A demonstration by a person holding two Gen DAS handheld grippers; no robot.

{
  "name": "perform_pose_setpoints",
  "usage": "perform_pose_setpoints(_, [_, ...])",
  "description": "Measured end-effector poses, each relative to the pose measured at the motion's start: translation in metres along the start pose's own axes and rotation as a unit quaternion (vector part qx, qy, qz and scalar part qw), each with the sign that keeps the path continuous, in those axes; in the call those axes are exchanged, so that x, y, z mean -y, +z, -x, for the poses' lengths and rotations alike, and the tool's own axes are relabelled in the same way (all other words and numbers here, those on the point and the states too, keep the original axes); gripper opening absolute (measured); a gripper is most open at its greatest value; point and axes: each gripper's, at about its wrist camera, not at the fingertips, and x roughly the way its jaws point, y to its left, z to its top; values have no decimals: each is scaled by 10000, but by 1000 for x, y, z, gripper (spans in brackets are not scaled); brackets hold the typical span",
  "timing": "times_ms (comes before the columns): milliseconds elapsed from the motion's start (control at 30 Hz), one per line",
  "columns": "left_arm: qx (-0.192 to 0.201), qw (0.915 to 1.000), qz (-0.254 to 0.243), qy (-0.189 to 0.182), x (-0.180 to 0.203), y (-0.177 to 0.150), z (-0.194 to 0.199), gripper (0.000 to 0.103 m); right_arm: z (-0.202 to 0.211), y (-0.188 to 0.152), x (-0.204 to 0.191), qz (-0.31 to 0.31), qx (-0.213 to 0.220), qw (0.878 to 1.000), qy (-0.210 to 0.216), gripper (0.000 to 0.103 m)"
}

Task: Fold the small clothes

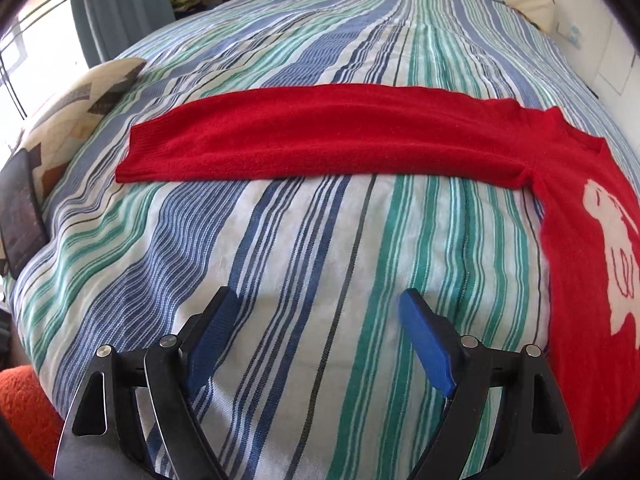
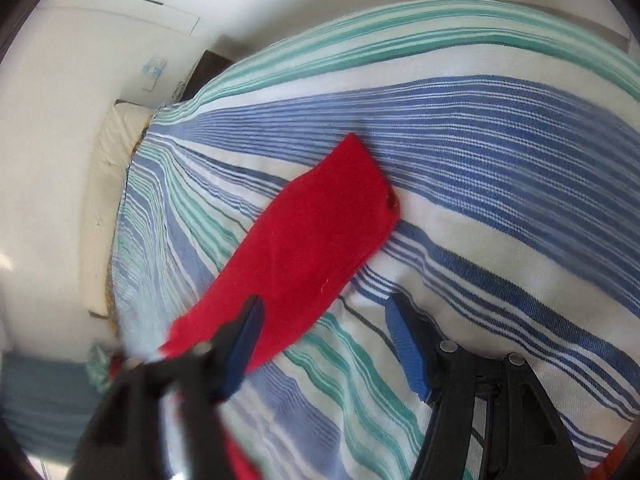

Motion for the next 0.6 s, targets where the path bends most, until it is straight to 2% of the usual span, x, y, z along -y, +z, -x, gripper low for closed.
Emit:
perform_pose_setpoints(67, [45,10000,39,13,0,1,1,85,-9,6,-3,84,303,9995,-11,62])
perform_pose_setpoints(100, [46,10000,36,31,0,1,1,85,-15,9,-5,139,392,9991,-31,56])
perform_pose_setpoints(133, [44,10000,16,59,0,0,0,85,-21,13,-7,224,383,9990,-41,27])
perform_pose_setpoints(167, [56,9999,-10,88,0,0,0,85,-26,14,-11,351,346,9987,-152,6])
perform_pose_setpoints(200, [74,9999,-27,102,-1,-1,1,85,-27,15,-16,453,385,9975,-384,5])
perform_pose_setpoints(267, [87,9999,-19,93,-1,-2,2,85,-20,14,-37,732,590,9941,-536,5])
perform_pose_setpoints(367, [51,9999,90,25,-1,1,0,85,4,3,-105,1702,872,9810,-339,5])
perform_pose_setpoints(500, [22,9997,239,-46,1,7,-6,85,27,-50,-229,3237,932,9410,334,5])
perform_pose_setpoints(600, [39,9997,243,-61,1,6,-6,85,21,-110,-312,4119,581,9041,977,5])
